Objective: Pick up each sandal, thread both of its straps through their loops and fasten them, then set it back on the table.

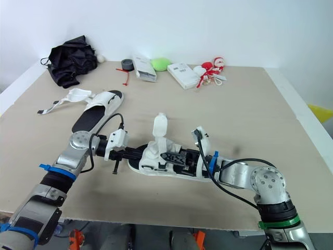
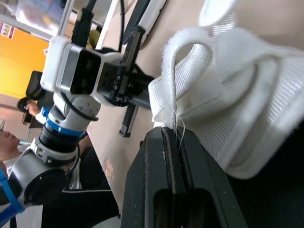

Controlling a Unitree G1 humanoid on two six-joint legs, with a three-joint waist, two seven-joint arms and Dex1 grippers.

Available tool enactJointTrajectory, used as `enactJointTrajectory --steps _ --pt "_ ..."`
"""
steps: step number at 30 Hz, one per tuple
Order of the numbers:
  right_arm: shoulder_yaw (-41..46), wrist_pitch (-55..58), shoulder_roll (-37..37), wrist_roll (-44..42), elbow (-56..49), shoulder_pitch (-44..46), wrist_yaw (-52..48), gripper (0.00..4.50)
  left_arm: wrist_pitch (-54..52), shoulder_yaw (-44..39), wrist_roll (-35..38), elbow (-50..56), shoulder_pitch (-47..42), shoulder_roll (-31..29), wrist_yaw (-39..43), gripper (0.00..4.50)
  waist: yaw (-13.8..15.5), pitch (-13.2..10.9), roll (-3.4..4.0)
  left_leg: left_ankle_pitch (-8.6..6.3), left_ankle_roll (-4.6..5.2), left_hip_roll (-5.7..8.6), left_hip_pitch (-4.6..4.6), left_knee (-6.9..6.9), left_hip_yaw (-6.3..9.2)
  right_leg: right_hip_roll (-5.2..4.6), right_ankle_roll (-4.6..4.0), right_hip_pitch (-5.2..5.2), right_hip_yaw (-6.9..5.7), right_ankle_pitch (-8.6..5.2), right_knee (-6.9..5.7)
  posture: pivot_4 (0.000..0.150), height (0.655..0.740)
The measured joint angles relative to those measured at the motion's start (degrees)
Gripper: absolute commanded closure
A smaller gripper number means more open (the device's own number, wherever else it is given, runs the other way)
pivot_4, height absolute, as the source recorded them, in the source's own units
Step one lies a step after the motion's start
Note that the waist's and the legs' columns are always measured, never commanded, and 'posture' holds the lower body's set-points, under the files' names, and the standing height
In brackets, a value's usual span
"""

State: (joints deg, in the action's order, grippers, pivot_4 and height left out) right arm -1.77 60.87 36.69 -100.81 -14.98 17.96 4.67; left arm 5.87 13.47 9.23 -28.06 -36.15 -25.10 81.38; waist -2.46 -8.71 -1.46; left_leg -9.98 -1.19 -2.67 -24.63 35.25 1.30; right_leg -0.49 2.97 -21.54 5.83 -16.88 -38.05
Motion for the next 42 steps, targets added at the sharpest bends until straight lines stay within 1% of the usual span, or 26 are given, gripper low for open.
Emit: enactJointTrajectory --steps 7,15,18,21,25,29,33,38,40,42 --pt "0.27 -1.2 -0.29 -0.08 -3.29 -1.14 -2.58 4.46 0.0 0.0 0.0 -0.11 -0.31 0.0 0.17 4.5 0.01 0.0 0.0 -0.06 0.1 0.0 0.01 0.0 0.03 0.02 -0.01 0.01 -0.02 -0.02 0.0 0.15 0.738" --pt "-0.03 -2.04 -0.74 -1.05 -3.38 -1.34 -2.75 4.46 -0.01 0.0 0.0 -0.22 -0.31 0.0 0.17 4.5 0.0 0.0 0.0 -0.06 0.1 -0.02 0.02 0.02 0.03 0.02 -0.04 0.01 -0.01 -0.01 0.0 0.15 0.738" --pt "-0.39 -2.02 -0.67 -1.18 -3.23 -1.34 -1.44 4.46 -0.01 0.0 0.0 -0.22 -0.28 -0.01 0.12 4.5 0.0 0.01 0.01 -0.06 0.1 -0.02 0.03 0.02 0.03 0.03 -0.05 0.02 -0.02 0.0 0.0 0.15 0.738" --pt "-0.71 -2.02 -0.62 -1.26 -0.87 -1.22 1.45 4.46 -0.01 0.0 0.0 -0.2 -0.11 0.0 -0.03 4.5 0.0 0.01 0.0 -0.06 0.1 -0.02 0.07 0.02 0.02 0.03 -0.06 0.07 -0.01 -0.01 0.0 0.15 0.738" --pt "-1.01 -1.92 -0.8 -4.14 3.08 -0.71 5.48 4.46 -0.01 0.04 0.01 -0.06 0.1 0.0 -0.06 4.5 -0.02 0.02 0.01 -0.06 0.1 -0.02 0.1 0.02 0.0 0.03 -0.07 0.09 0.01 -0.01 0.0 0.15 0.738" --pt "-0.98 -1.84 -0.54 -7.04 4.01 -0.19 7.01 4.46 -0.01 0.05 0.01 -0.06 0.17 0.02 -0.13 4.5 -0.03 0.02 0.01 -0.06 0.1 -0.03 0.11 0.02 0.0 0.04 -0.07 0.11 0.01 -0.01 0.0 0.15 0.738" --pt "-0.93 -1.38 -0.01 -7.03 2.96 -0.57 6.22 4.46 -0.01 0.06 0.0 -0.06 0.14 0.1 -0.08 4.5 0.02 0.02 0.01 -0.06 0.1 -0.02 0.09 0.02 0.01 0.03 -0.06 0.1 0.0 -0.02 0.0 0.15 0.738" --pt "-0.43 -1.26 0.83 -6.55 -0.92 -1.81 2.09 4.46 0.0 0.05 0.01 -0.07 0.01 0.07 0.0 4.5 0.02 0.01 0.02 -0.08 0.14 -0.02 0.08 0.01 0.03 0.03 -0.06 0.1 -0.01 -0.05 0.0 0.15 0.738" --pt "-0.55 -0.79 1.36 -4.7 -2.57 -1.8 0.28 4.46 -0.01 0.05 0.01 -0.07 0.02 0.07 -0.04 4.5 0.02 0.01 0.02 -0.08 0.14 -0.02 0.08 0.01 0.04 0.02 -0.06 0.1 -0.02 -0.05 0.0 0.15 0.738" --pt "-0.83 -0.57 1.99 -0.83 -4.53 -1.79 -2.06 4.46 -0.01 0.05 0.01 -0.07 0.05 0.08 -0.05 4.5 0.02 0.01 0.02 -0.08 0.14 -0.02 0.09 0.01 0.03 0.02 -0.09 0.1 -0.01 -0.07 0.0 0.15 0.738"
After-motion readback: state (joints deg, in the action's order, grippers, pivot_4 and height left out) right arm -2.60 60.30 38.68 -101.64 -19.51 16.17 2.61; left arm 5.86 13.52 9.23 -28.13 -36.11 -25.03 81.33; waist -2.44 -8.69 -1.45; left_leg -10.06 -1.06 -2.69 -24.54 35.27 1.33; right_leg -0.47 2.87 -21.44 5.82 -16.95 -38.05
